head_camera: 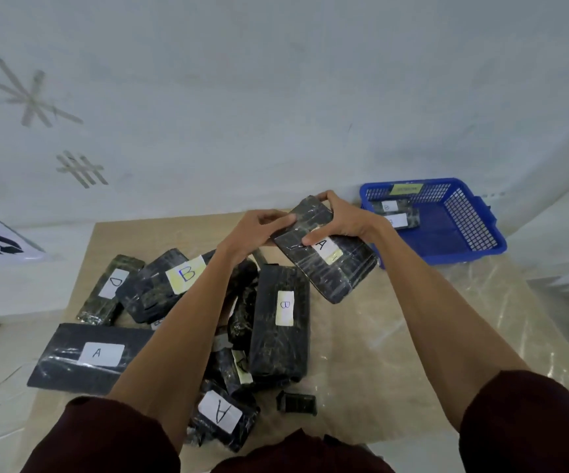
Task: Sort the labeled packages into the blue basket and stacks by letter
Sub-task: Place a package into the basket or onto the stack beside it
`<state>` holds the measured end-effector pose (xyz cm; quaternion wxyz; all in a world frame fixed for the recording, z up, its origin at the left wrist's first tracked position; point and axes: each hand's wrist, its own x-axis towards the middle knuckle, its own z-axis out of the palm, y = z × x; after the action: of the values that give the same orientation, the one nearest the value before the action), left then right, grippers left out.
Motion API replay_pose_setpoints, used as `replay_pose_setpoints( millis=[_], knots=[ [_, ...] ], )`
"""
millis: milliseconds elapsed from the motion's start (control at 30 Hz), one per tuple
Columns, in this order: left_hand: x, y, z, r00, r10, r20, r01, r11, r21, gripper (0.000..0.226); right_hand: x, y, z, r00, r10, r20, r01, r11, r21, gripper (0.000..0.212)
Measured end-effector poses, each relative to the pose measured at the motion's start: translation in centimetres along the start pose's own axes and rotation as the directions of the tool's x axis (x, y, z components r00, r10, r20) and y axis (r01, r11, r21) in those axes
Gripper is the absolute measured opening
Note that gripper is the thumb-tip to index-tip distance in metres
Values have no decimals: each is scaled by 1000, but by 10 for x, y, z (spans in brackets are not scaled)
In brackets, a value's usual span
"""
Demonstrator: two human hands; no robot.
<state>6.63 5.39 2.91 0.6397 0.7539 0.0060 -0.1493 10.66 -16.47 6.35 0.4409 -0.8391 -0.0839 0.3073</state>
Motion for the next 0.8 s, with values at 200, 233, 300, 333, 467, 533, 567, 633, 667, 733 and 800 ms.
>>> replay_pose_setpoints(
  millis=[200, 233, 300, 333, 467, 533, 567, 633, 667, 733, 800],
  knots=[
    [-1, -8, -22, 995, 6, -100, -12, 998, -67, 28, 0, 13, -1, 998, 40, -54, -37, 998, 51, 77],
    [0, -12, -25, 992, -7, -125, -5, 995, -96, 29, -4, 15, 0, 997, 38, -71, -33, 997, 75, 70],
    [2, -20, -30, 988, -38, -152, 13, 987, -160, 32, -11, 22, 2, 992, 34, -123, -15, 989, 148, 45],
    [3, -23, -32, 987, -49, -153, 20, 982, -187, 34, -13, 27, 4, 986, 38, -165, -3, 979, 204, 40],
    [4, -21, -24, 987, -108, -117, 73, 959, -272, 30, -10, 43, 19, 938, 66, -339, 116, 864, 489, 50],
    [5, -14, -14, 986, -136, -97, 105, 957, -271, 25, -4, 46, 26, 925, 76, -372, 168, 799, 578, 40],
    [5, -10, -8, 985, -146, -92, 117, 958, -263, 27, -2, 46, 29, 923, 64, -379, 191, 779, 598, 39],
    [7, -2, 4, 982, -142, -122, 110, 965, -239, 31, 0, 45, 31, 928, 16, -373, 230, 761, 606, 46],
    [8, 0, 9, 979, -133, -154, 96, 969, -227, 29, 0, 44, 31, 929, -8, -371, 245, 764, 597, 53],
    [10, 1, 19, 973, -97, -211, 49, 974, -222, 26, -1, 45, 28, 925, -42, -379, 265, 784, 561, 65],
    [13, 1, 29, 966, -66, -249, 9, 975, -222, 28, 0, 49, 24, 910, -54, -410, 283, 805, 521, 71]
  ],
)
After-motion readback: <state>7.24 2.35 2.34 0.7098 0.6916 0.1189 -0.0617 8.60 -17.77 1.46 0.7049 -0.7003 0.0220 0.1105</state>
